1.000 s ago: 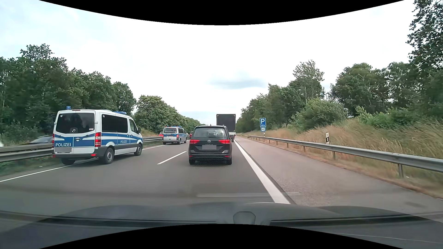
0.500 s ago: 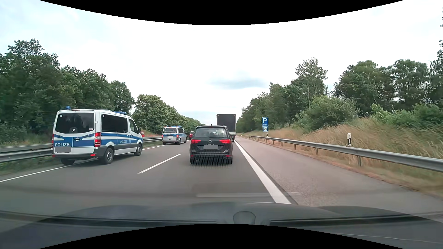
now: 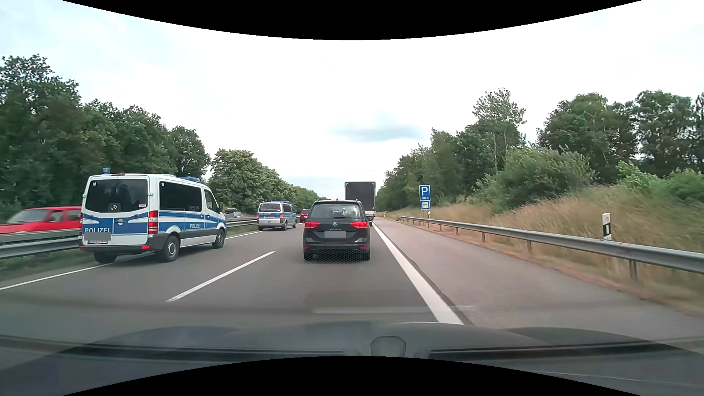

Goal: Follow the waypoints while adhering to traffic rules and regulations

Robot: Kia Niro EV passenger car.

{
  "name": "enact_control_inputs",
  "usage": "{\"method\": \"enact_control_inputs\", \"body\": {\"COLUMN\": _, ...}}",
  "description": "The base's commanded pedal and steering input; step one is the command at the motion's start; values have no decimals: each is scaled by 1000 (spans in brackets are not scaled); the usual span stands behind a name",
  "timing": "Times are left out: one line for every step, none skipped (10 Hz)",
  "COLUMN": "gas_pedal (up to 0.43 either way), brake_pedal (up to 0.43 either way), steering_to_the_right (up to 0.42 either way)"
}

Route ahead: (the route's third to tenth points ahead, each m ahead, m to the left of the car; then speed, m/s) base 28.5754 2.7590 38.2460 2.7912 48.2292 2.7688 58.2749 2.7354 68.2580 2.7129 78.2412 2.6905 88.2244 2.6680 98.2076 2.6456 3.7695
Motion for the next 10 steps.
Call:
{"method": "enact_control_inputs", "body": {"gas_pedal": 59, "brake_pedal": 0, "steering_to_the_right": -4}}
{"method": "enact_control_inputs", "body": {"gas_pedal": 59, "brake_pedal": 0, "steering_to_the_right": -4}}
{"method": "enact_control_inputs", "body": {"gas_pedal": 59, "brake_pedal": 0, "steering_to_the_right": -4}}
{"method": "enact_control_inputs", "body": {"gas_pedal": 59, "brake_pedal": 0, "steering_to_the_right": -3}}
{"method": "enact_control_inputs", "body": {"gas_pedal": 59, "brake_pedal": 0, "steering_to_the_right": -3}}
{"method": "enact_control_inputs", "body": {"gas_pedal": 59, "brake_pedal": 0, "steering_to_the_right": -3}}
{"method": "enact_control_inputs", "body": {"gas_pedal": 59, "brake_pedal": 0, "steering_to_the_right": -4}}
{"method": "enact_control_inputs", "body": {"gas_pedal": 59, "brake_pedal": 0, "steering_to_the_right": -3}}
{"method": "enact_control_inputs", "body": {"gas_pedal": 59, "brake_pedal": 0, "steering_to_the_right": -3}}
{"method": "enact_control_inputs", "body": {"gas_pedal": 59, "brake_pedal": 0, "steering_to_the_right": -2}}
